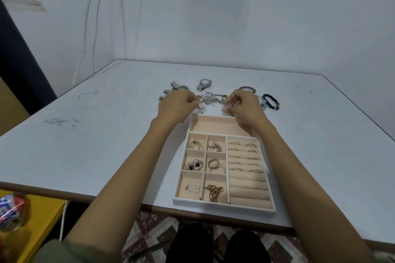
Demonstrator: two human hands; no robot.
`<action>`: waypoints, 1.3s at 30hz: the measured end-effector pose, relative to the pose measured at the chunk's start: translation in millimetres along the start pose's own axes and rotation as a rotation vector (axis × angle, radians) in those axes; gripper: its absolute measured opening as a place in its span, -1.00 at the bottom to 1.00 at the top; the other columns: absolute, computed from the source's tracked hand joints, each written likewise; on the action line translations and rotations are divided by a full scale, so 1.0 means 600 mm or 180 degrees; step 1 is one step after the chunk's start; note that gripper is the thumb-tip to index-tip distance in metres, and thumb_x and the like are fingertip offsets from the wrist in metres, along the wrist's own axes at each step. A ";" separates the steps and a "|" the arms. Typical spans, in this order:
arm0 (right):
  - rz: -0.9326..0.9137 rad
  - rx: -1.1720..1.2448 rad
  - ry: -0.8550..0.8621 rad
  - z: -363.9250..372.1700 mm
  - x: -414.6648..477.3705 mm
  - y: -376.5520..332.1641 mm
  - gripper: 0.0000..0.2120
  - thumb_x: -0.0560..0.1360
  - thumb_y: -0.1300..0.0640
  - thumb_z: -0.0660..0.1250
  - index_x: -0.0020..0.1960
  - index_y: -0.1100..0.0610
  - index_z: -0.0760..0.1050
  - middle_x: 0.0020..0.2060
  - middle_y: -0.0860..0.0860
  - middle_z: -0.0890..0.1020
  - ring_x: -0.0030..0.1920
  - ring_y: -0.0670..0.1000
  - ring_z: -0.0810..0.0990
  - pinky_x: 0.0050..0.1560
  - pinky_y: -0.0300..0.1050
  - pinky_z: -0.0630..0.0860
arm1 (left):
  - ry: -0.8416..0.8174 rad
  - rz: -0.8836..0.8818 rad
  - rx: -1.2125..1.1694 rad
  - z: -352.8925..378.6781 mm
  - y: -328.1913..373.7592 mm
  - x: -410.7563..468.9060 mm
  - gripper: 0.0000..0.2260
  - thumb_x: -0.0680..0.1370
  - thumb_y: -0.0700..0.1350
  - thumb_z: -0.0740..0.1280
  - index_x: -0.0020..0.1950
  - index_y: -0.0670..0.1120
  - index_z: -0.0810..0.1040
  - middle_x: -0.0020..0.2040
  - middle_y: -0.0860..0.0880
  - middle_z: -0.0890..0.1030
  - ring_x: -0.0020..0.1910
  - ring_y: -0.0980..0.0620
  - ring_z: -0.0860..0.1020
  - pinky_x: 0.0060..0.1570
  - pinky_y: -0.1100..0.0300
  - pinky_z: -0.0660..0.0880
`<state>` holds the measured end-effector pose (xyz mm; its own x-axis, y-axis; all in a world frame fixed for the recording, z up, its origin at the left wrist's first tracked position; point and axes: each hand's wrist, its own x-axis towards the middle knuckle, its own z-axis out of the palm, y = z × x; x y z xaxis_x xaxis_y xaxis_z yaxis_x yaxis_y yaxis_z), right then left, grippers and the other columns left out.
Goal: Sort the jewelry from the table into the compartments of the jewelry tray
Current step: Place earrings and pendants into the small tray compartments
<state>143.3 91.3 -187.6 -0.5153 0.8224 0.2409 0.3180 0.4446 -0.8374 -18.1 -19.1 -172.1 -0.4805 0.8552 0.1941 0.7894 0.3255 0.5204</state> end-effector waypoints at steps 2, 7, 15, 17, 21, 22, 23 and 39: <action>-0.0031 0.0038 0.0082 -0.006 -0.001 -0.004 -0.82 0.36 0.44 0.45 -0.11 0.25 0.54 -0.29 0.02 0.48 -0.33 -0.14 0.43 -0.44 -0.52 0.34 | -0.0177 -0.0041 0.0375 0.009 0.009 0.023 -0.87 0.52 -0.01 0.35 0.02 0.06 0.66 -0.03 0.07 0.64 0.01 -0.04 0.60 -0.20 0.22 0.38; -0.0055 -0.0056 0.0204 -0.009 0.004 0.004 -0.81 0.37 0.43 0.43 -0.12 0.19 0.56 -0.29 0.03 0.50 -0.32 -0.12 0.45 -0.43 -0.49 0.36 | -0.0310 -0.0127 0.0896 0.022 0.020 0.048 -0.85 0.43 0.01 0.48 -0.04 0.03 0.69 -0.01 -0.01 0.65 0.01 -0.07 0.59 -0.16 0.15 0.40; -0.0106 -0.0169 0.0194 -0.007 0.006 0.006 -0.82 0.38 0.43 0.42 -0.11 0.21 0.57 -0.34 -0.03 0.47 -0.34 -0.15 0.43 -0.44 -0.50 0.35 | -0.0225 -0.0139 0.0219 0.007 0.007 0.046 -0.92 0.46 -0.14 0.45 -0.21 0.02 0.61 -0.30 0.10 0.59 -0.19 0.05 0.56 -0.20 0.20 0.39; -0.0107 -0.0140 0.0206 -0.007 0.006 0.005 -0.82 0.39 0.44 0.40 -0.11 0.20 0.57 -0.36 -0.04 0.46 -0.35 -0.15 0.43 -0.48 -0.47 0.36 | -0.0112 -0.0099 -0.0096 0.000 0.001 0.043 -0.93 0.46 -0.14 0.45 -0.19 0.01 0.61 -0.36 0.11 0.56 -0.22 0.05 0.57 -0.17 0.19 0.45; -0.0164 -0.0311 0.0211 -0.005 0.007 0.008 -0.84 0.41 0.40 0.39 -0.08 0.19 0.60 -0.35 -0.08 0.48 -0.33 -0.18 0.43 -0.44 -0.50 0.35 | 0.0056 0.0091 -0.0799 -0.016 -0.010 0.036 -0.92 0.48 -0.16 0.42 -0.04 -0.09 0.66 -0.28 -0.02 0.65 -0.26 0.06 0.62 -0.14 0.17 0.54; -0.0172 -0.0325 0.0214 -0.005 0.007 0.008 -0.85 0.42 0.39 0.40 -0.08 0.18 0.60 -0.34 -0.08 0.48 -0.33 -0.18 0.43 -0.42 -0.52 0.34 | 0.0087 0.0139 -0.0962 -0.020 -0.011 0.030 -0.90 0.49 -0.16 0.42 -0.02 -0.10 0.66 -0.25 -0.03 0.66 -0.26 0.06 0.62 -0.09 0.14 0.55; -0.0177 -0.0309 0.0217 -0.005 0.007 0.009 -0.85 0.43 0.38 0.39 -0.09 0.17 0.60 -0.33 -0.08 0.48 -0.32 -0.18 0.43 -0.41 -0.53 0.34 | 0.0131 0.0196 -0.1090 -0.024 -0.012 0.023 -0.90 0.49 -0.16 0.41 -0.01 -0.09 0.65 -0.23 -0.03 0.66 -0.26 0.06 0.62 -0.06 0.13 0.54; -0.0074 0.0177 0.0225 -0.006 0.006 0.012 -0.81 0.44 0.44 0.34 -0.08 0.17 0.55 -0.39 0.01 0.47 -0.37 0.04 0.50 -0.29 -0.11 0.54 | 0.0563 0.0143 -0.2788 -0.021 -0.055 -0.169 -0.93 0.52 -0.20 0.37 -0.07 -0.05 0.63 -0.17 0.17 0.67 -0.16 0.27 0.58 -0.13 0.46 0.43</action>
<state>146.5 98.7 -190.9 -0.4640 0.8360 0.2930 0.2610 0.4451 -0.8566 -0.4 -121.9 -198.3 -0.5653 0.7615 0.3171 0.2689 -0.1934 0.9436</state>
